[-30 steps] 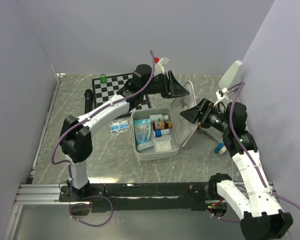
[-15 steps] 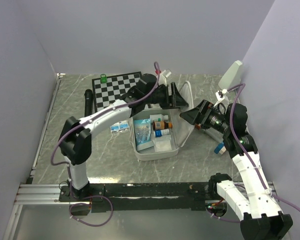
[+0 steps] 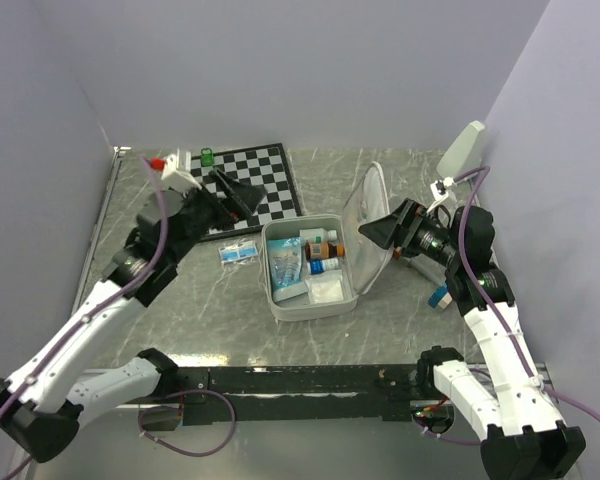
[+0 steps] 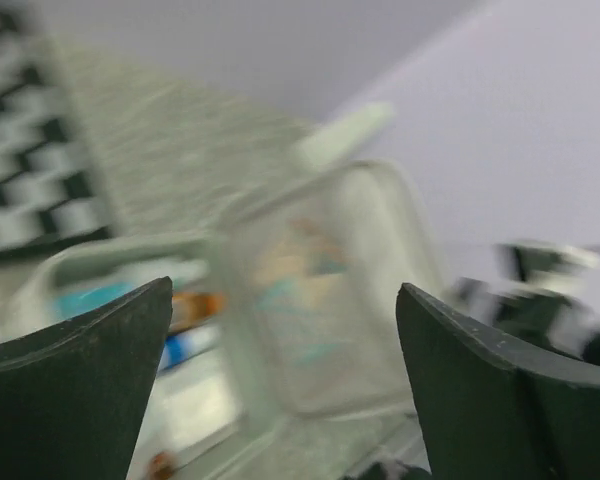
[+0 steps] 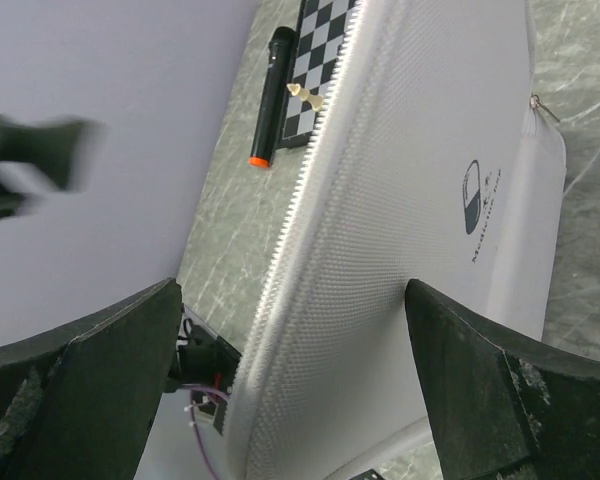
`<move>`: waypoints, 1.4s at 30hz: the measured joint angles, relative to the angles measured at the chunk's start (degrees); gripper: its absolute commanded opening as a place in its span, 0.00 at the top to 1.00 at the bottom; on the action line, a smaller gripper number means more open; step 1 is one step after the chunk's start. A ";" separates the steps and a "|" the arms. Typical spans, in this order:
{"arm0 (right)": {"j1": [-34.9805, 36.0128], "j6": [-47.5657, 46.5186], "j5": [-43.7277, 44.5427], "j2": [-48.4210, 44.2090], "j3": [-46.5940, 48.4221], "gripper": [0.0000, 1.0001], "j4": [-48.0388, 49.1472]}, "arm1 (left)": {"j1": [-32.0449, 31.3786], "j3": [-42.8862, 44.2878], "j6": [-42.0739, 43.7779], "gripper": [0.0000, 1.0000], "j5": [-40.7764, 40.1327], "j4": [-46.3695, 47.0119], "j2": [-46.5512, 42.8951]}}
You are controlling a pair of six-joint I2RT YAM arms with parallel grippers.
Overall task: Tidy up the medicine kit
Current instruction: Pick up the medical item at the center of the board.
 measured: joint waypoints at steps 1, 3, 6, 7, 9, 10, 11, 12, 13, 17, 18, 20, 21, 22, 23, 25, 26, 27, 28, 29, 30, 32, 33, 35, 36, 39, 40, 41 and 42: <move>0.00 0.00 -0.02 0.11 0.00 0.01 0.09 | 1.88 -2.86 -0.76 0.08 -1.25 -1.42 -0.17; 0.00 -0.02 -0.13 0.44 0.00 0.01 0.22 | 5.81 -8.76 -2.43 0.12 -2.91 -4.46 2.29; 0.13 -0.02 -0.13 0.81 0.00 0.01 0.24 | 10.73 -15.61 -4.48 0.19 -4.39 -9.29 10.16; 0.26 -0.02 -0.13 0.90 0.00 0.01 0.22 | 11.69 -17.05 -4.83 0.19 -4.92 -10.32 12.09; 0.39 -0.02 -0.13 0.94 -0.02 0.01 0.24 | 13.20 -19.34 -5.66 0.19 -6.36 -12.48 15.45; 0.48 -0.02 -0.13 0.94 -0.04 0.01 0.31 | 13.40 -19.54 -5.84 0.18 -6.71 -12.83 16.26; 0.59 -0.02 -0.15 0.94 -0.11 0.01 0.50 | 13.55 -19.56 -6.12 0.18 -7.21 -12.57 17.35; 0.66 -0.02 -0.17 0.92 -0.35 0.01 0.85 | 13.68 -19.52 -6.29 0.18 -7.41 -11.80 18.27; 0.74 -0.02 -0.17 0.85 -0.72 0.01 1.20 | 13.77 -19.43 -6.45 0.17 -7.52 -11.04 19.15; 0.79 0.00 -0.17 0.61 -2.34 0.01 1.44 | 13.99 -18.53 -7.21 0.18 -8.20 -8.31 23.56; 0.83 -0.02 -0.17 0.55 -2.54 0.01 1.42 | 14.01 -17.99 -7.21 0.18 -8.50 -8.13 24.72; 0.94 0.00 -0.17 0.37 -2.69 0.01 1.27 | 14.03 -15.19 -7.19 0.19 -9.18 -8.15 28.52; 1.03 0.00 -0.15 0.28 -2.69 0.01 1.38 | 14.03 -13.92 -7.17 0.20 -9.44 -8.07 30.08; 1.07 0.00 -0.17 0.20 -2.69 0.01 1.38 | 14.03 -12.46 -7.15 0.22 -9.64 -8.02 31.93; 1.14 0.00 -0.17 0.09 -2.69 0.01 1.40 | 14.03 -11.37 -7.10 0.23 -9.92 -7.82 33.33; 1.27 0.00 -0.17 -0.07 -2.69 0.01 1.44 | 14.03 -10.10 -6.91 0.25 -10.36 -7.78 34.97; 1.36 0.00 -0.17 -0.13 -2.69 0.01 1.44 | 14.03 -9.81 -6.73 0.26 -10.47 -7.82 35.43; 1.40 -0.02 -0.17 -0.13 -2.69 0.01 1.44 | 14.03 -9.42 -6.60 0.26 -10.64 -8.13 35.89; 1.42 -0.02 -0.15 -0.13 -2.69 0.01 1.44 | 14.03 -9.07 -6.49 0.26 -10.84 -8.37 36.37; 1.46 -0.02 -0.15 -0.13 -2.69 0.01 1.44 | 14.03 -8.83 -6.32 0.26 -11.02 -8.48 36.83; 1.46 -0.02 -0.15 -0.13 -2.69 0.01 1.44 | 14.03 -8.79 -6.19 0.25 -11.17 -8.50 37.16; 1.51 -0.02 -0.17 -0.13 -2.69 0.01 1.46 | 14.08 -9.01 -6.10 0.25 -11.37 -8.81 37.59; 1.51 -0.02 -0.17 -0.13 -2.69 0.01 1.46 | 14.08 -9.27 -6.10 0.25 -11.39 -8.90 37.59; 1.51 0.00 -0.20 -0.09 -2.69 0.01 1.46 | 14.08 -9.92 -5.88 0.27 -11.43 -9.01 37.59; 1.51 0.00 -0.20 -0.09 -2.69 0.01 1.46 | 14.08 -10.27 -5.70 0.29 -11.43 -9.16 37.70; 1.51 0.00 -0.22 -0.09 -2.69 0.01 1.49 | 14.08 -10.64 -5.35 0.43 -11.87 -9.07 37.81; 1.51 0.00 -0.22 -0.09 -2.69 0.01 1.49 | 14.08 -10.67 -5.11 0.48 -11.91 -9.03 37.94; 1.51 0.00 -0.24 -0.09 -2.69 0.01 1.46 | 14.12 -10.78 -4.79 0.52 -12.09 -8.92 38.07; 1.51 -0.02 -0.24 -0.09 -2.69 0.01 1.49 | 14.14 -10.84 -4.61 0.56 -12.33 -8.85 38.12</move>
